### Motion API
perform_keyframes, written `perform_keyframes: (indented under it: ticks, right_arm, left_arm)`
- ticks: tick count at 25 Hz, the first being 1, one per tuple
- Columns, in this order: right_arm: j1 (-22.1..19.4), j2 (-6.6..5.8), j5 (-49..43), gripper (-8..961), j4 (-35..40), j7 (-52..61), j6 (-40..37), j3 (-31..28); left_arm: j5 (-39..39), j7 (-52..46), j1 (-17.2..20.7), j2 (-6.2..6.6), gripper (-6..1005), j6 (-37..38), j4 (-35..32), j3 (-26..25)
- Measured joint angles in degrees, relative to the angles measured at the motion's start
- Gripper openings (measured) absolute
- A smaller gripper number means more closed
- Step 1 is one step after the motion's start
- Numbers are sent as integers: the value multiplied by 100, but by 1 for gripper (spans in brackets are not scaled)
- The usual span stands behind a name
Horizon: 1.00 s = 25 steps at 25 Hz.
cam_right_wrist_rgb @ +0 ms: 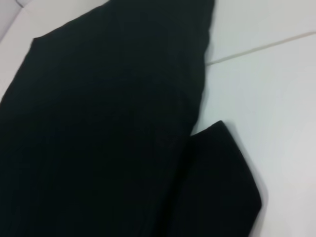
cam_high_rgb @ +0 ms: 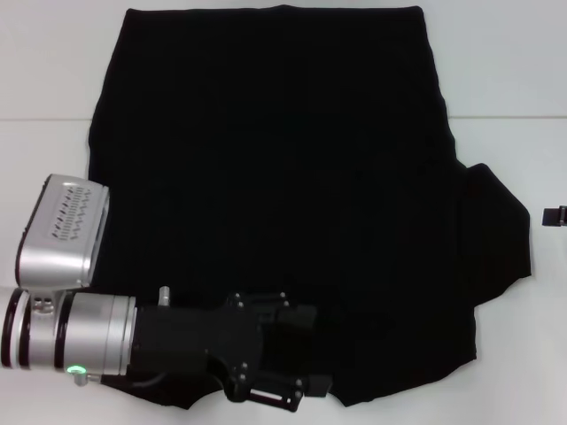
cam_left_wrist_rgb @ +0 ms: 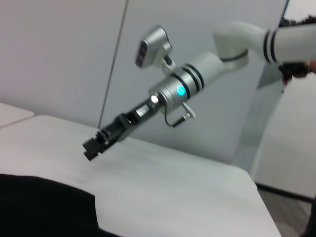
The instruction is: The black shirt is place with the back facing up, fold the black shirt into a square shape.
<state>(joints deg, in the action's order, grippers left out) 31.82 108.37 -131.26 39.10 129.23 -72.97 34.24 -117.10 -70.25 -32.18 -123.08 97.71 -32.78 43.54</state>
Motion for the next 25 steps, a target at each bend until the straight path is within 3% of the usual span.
perform_keyframes:
  ticks: [14, 25]
  right_arm:
    - [366, 100, -321, 912, -808, 97, 618, 100]
    - [461, 224, -332, 907, -877, 113, 835, 335]
  left_arm:
    - [-120, 90, -10, 5, 890, -239, -31, -61]
    - [-105, 84, -31, 20, 891, -220, -26, -76]
